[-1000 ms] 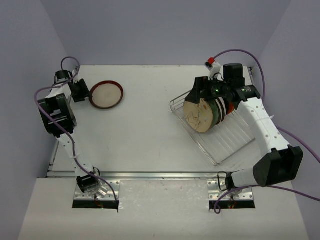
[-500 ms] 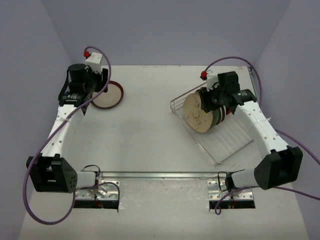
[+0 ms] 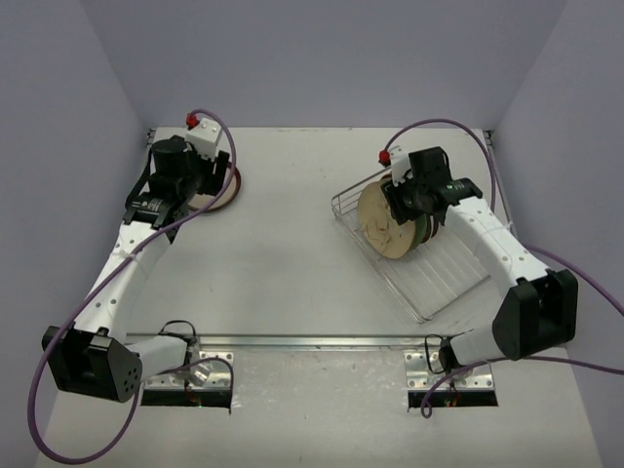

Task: Unload the plates from the dish rack

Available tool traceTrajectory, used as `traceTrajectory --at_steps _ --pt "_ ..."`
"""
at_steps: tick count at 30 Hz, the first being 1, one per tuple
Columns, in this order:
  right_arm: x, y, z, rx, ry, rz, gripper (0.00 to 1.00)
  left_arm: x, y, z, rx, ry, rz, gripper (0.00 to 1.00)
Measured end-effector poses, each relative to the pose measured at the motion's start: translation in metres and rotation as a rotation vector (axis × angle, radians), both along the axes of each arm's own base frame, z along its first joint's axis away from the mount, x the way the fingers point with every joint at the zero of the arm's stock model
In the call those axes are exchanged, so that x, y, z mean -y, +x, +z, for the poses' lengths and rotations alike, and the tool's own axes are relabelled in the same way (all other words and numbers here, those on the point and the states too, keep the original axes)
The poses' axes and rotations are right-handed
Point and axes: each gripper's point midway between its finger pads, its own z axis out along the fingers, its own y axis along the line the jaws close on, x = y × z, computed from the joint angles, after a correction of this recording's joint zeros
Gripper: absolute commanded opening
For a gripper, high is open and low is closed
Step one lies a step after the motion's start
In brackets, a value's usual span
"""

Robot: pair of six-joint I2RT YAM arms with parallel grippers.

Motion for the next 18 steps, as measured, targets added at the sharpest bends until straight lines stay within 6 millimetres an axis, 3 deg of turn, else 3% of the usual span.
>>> traceTrajectory --at_steps 3,5,10,18 --pt "0.001 0.007 -0.013 -0.019 -0.021 -0.005 0.33 0.002 -0.003 0.004 0.011 0.009 0.002 0.65" --pt "0.002 0.010 -0.019 -0.024 -0.034 -0.011 0.21 0.004 -0.003 0.005 0.013 0.010 -0.002 0.65" --pt "0.001 0.010 -0.017 -0.026 -0.030 -0.013 0.00 0.005 -0.005 0.001 0.003 0.011 -0.005 0.65" --pt "0.003 0.002 -0.006 -0.059 -0.043 -0.011 0.00 0.008 -0.006 -0.001 -0.006 -0.003 -0.014 0.65"
